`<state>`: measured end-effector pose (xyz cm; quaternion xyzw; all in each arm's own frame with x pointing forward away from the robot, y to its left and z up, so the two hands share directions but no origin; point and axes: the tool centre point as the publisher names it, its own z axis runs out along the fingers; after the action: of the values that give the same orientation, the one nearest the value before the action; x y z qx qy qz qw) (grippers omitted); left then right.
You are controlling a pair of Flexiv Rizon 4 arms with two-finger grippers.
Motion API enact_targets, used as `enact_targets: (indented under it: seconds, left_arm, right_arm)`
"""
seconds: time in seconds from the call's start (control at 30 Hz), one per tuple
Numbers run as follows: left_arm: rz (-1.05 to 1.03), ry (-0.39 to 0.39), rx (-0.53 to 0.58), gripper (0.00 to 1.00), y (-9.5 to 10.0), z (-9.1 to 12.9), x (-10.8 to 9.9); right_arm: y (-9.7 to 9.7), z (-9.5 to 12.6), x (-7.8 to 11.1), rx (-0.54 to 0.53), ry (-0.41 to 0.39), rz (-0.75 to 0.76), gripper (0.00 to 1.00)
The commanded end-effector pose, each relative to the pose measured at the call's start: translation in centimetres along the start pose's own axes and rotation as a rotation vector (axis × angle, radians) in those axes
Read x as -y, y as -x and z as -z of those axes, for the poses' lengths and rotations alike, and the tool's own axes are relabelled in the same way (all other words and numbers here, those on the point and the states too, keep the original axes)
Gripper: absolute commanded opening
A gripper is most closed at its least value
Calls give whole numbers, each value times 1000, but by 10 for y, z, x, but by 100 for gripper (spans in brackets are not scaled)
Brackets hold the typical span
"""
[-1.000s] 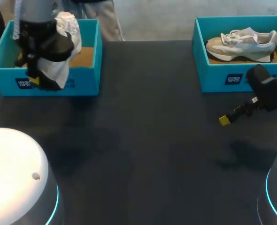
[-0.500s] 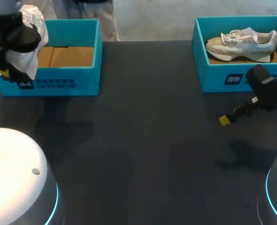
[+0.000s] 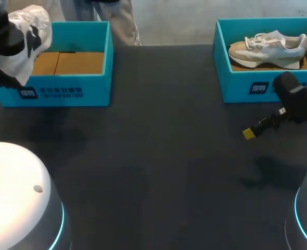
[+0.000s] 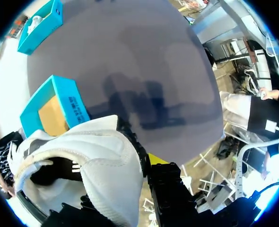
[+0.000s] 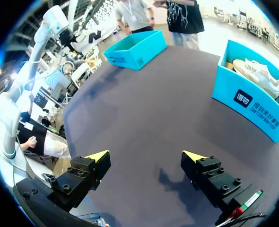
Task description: Take the shoe out of the shoebox, open the shoe tongue, remove and reinsert the insole, then place the shoe into the shoebox
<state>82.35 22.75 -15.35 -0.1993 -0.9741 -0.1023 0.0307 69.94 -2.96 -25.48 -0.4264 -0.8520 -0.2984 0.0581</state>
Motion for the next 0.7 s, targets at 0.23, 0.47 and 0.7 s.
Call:
enact_targets:
  seconds: [0.23,0.47,0.7]
  left_arm:
    - [58,-38,11,0,8,-7,-36]
    - [63,-43,7,0,18,-7,-51]
    - [63,-43,7,0,18,-7,-51]
  right_arm:
    - [0,0,0,1,0,0,100]
    - [0,0,0,1,0,0,100]
    - [0,0,0,1,0,0,100]
